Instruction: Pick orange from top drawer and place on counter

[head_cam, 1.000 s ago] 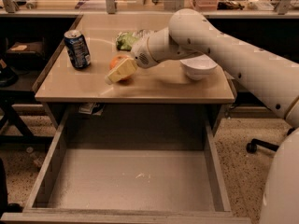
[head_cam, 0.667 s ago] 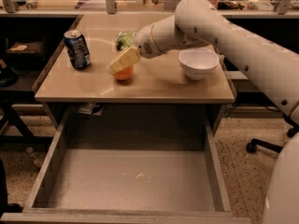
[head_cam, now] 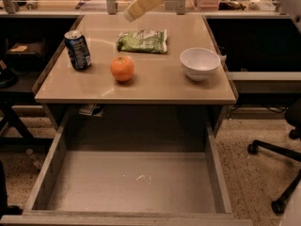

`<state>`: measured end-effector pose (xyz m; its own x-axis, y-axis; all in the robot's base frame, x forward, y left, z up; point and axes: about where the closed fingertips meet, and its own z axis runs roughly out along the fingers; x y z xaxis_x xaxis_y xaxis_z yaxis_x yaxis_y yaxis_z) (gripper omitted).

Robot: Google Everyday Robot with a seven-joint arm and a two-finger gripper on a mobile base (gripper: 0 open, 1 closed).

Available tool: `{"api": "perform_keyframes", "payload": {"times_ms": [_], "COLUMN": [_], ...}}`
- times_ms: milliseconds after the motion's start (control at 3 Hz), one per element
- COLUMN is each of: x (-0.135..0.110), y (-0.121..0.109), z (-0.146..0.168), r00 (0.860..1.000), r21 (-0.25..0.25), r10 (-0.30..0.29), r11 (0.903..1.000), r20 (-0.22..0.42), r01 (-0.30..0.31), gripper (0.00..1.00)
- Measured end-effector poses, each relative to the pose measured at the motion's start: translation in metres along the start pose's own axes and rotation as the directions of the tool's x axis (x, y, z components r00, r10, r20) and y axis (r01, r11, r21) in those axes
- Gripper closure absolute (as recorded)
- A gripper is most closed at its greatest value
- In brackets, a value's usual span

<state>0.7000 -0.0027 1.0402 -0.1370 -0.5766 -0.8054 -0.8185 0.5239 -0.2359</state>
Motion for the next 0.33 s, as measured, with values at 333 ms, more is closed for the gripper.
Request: {"api": "perform_keyframes", "payload": {"times_ms": [333], "x": [-0.0215], "y": [-0.0353], "z": [-0.0635], "r00": [0.996], "r21": [0.165], "r10": [0.019], "r11": [0.9863], "r20": [-0.091], "r01": [-0.004], "gripper": [0.0]}}
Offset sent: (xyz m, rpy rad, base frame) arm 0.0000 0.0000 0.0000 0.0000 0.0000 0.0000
